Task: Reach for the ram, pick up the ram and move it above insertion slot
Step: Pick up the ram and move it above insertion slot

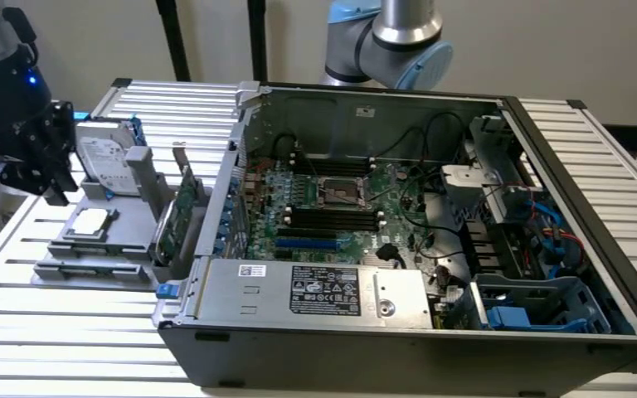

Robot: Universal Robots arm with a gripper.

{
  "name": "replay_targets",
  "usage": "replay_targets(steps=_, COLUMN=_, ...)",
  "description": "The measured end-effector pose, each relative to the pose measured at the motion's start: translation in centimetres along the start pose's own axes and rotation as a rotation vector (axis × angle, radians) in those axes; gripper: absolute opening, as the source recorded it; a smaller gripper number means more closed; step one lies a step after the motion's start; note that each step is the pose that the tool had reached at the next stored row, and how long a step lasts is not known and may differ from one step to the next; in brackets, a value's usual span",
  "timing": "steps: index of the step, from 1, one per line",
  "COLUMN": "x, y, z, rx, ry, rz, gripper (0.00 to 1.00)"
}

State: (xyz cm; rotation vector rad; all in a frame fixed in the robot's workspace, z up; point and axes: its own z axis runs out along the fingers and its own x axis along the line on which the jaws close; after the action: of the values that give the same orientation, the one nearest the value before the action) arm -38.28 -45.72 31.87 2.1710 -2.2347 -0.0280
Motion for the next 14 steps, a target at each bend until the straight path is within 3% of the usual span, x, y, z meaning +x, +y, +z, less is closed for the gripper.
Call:
replay_targets(steps=2, x=0.0, y=0.0, z=0.01, rx=-0.0001, ry=0.0, rz=0.0, gripper=0.36)
replay_targets(steps=14, x=0.1, y=-0.06, z=1.98, rx=0.0006, ry=0.0055, rz=0.004, gripper=0.36)
